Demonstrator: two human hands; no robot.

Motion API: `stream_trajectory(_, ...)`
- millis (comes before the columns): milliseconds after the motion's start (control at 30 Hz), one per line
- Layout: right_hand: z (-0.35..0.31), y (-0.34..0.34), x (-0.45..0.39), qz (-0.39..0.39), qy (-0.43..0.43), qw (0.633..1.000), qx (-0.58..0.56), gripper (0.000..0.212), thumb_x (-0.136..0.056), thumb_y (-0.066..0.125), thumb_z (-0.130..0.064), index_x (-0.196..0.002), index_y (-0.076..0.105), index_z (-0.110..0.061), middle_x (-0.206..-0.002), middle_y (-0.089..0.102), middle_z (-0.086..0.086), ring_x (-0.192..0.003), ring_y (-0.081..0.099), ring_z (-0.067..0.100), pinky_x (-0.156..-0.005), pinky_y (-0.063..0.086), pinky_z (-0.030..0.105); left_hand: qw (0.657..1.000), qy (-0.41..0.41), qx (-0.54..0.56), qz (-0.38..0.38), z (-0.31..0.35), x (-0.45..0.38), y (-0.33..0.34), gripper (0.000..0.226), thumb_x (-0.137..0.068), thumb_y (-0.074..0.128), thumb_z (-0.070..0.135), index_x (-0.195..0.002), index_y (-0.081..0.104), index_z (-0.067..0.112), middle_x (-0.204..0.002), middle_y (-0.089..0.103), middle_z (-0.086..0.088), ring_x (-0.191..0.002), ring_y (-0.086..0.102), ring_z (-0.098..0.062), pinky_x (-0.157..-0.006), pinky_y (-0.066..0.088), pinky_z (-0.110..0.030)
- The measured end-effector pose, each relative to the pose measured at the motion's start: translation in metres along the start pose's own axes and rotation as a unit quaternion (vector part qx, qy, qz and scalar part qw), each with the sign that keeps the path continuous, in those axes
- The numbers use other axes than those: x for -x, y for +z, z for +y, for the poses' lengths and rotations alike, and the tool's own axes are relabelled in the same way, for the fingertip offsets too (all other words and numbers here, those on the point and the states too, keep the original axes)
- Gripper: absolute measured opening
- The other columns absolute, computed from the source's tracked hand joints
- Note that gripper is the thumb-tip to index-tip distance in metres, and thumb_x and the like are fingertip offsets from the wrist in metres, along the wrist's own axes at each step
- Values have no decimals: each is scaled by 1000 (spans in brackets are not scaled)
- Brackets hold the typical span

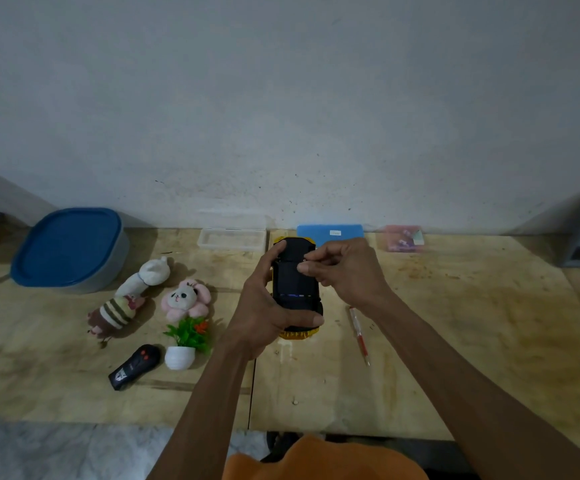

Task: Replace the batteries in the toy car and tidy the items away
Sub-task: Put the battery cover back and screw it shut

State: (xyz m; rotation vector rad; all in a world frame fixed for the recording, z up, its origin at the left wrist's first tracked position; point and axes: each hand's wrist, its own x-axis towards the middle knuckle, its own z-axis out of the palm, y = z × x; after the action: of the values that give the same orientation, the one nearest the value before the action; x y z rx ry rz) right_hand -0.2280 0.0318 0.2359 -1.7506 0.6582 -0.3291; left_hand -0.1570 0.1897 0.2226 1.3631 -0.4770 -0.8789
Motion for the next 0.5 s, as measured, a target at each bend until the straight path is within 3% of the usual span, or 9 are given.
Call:
stream_trajectory(300,-12,-5,2,-19,-27,999,-43,21,-76,85,-16,-94,77,-7,-72,72,10,-57,63,8,-58,53,21,999,28,-21,-16,9,1,-7,116,-55,89,-18,-148,41,33,-144,48,3,-115,67,-25,-82,61,-48)
stream_trajectory(500,-26,-13,2,-63,-102,992,-27,23,-79,82,-12,-102,78,-12,-79,73,11,-62,62,7,-61,53,23,996,81,-35,-27,21,6,-9,119,-59,85,-21,-152,33,31,-146,46,3,-112,68,-23,-73,62,-39)
